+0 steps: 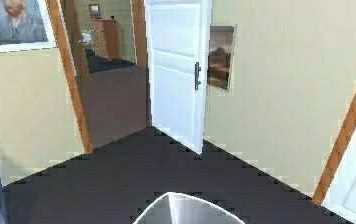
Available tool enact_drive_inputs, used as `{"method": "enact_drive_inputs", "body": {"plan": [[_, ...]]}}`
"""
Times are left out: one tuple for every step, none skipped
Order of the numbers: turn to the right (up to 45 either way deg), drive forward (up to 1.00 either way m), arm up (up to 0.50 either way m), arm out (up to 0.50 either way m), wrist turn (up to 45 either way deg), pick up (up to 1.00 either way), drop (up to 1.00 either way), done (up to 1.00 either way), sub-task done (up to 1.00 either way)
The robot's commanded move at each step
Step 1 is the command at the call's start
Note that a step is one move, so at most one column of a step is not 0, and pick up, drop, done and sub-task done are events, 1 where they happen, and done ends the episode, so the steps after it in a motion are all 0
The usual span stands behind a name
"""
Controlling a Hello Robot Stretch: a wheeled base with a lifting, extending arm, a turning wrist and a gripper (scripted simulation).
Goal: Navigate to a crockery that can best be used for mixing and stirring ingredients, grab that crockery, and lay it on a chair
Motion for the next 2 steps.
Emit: {"method": "enact_drive_inputs", "body": {"plan": [[0.0,0.25,0.0,0.0,0.0,0.0,0.0,0.0,0.0],[-45.0,0.0,0.0,0.0,0.0,0.0,0.0,0.0,0.0]]}}
